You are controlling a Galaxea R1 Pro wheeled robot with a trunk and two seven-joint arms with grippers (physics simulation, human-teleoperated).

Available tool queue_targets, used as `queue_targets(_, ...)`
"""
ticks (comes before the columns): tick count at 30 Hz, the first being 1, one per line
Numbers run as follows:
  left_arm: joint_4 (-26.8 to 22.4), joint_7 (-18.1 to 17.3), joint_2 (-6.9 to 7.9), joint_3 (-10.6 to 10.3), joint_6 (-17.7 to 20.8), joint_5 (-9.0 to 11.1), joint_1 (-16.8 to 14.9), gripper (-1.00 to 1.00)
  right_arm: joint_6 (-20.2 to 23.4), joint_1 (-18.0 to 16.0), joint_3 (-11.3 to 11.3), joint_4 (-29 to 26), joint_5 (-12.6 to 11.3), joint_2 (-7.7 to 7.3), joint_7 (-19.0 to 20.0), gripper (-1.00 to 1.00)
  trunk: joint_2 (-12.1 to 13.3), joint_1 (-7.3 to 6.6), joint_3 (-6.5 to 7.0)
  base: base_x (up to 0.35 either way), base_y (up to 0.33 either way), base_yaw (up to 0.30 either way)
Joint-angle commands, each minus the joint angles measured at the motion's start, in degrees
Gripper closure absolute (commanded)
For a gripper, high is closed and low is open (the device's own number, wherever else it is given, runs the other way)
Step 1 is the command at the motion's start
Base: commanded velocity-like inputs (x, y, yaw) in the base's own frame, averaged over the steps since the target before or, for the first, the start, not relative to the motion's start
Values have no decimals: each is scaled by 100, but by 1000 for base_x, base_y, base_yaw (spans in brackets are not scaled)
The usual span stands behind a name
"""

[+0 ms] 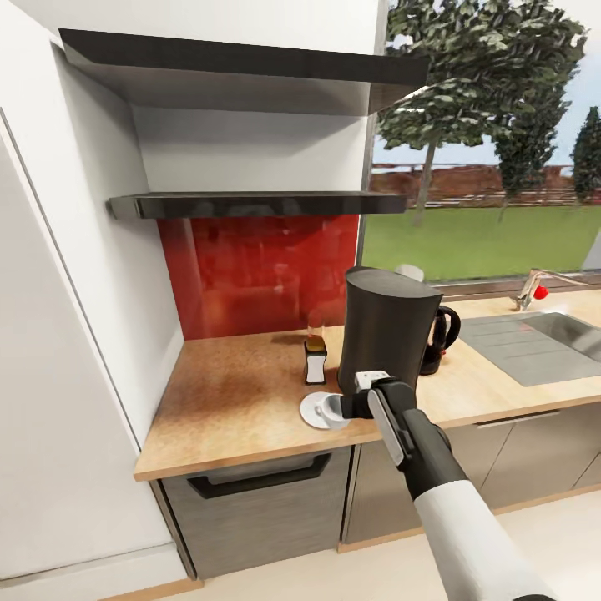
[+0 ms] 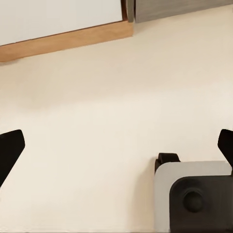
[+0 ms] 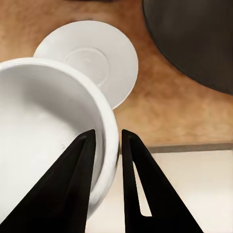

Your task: Set up a coffee station on the kitchen countertop: keep the coffee maker on the countertop, move the bottle of coffee from the kitchen shelf to the counter next to the coffee maker, place a paper coffee filter on top of the coffee maker, put the saucer next to the coffee maker with the coffee cup on the saucer, and place the electric kettle next to the coffee maker.

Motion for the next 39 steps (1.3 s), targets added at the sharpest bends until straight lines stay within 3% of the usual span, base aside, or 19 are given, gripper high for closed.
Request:
queue_targets(1, 11, -26, 1, 48, -17, -57, 52, -100, 19, -5, 3, -5, -65, 2, -45, 100, -13, 4, -13, 21, 0, 0)
queue_targets(7, 557, -21, 11, 28, -28, -63, 230, -100, 19, -7, 1, 2, -63, 5, -44, 100, -13, 4, -13, 158, 67, 0)
queue_targets(11, 890, -19, 35, 20, -18, -235, 427, -100, 19, -7, 1, 10, -63, 5, -46, 100, -13, 4, -13, 27, 12, 0)
queue_targets(21, 914, -4, 28, 20, 2, -286, 563, -100, 18, -7, -8, 27, -63, 13, -62, 100, -13, 4, -13, 150, 140, 0)
queue_targets(28, 914, -4, 21, 20, 3, -286, 564, -100, 18, -5, -185, 45, -63, 14, -62, 100, -13, 4, -13, 12, 162, -10)
queue_targets(39, 915, -2, 28, 20, 3, -286, 564, -100, 14, -7, -177, 68, -63, 33, -62, 100, -13, 4, -13, 0, 4, -198)
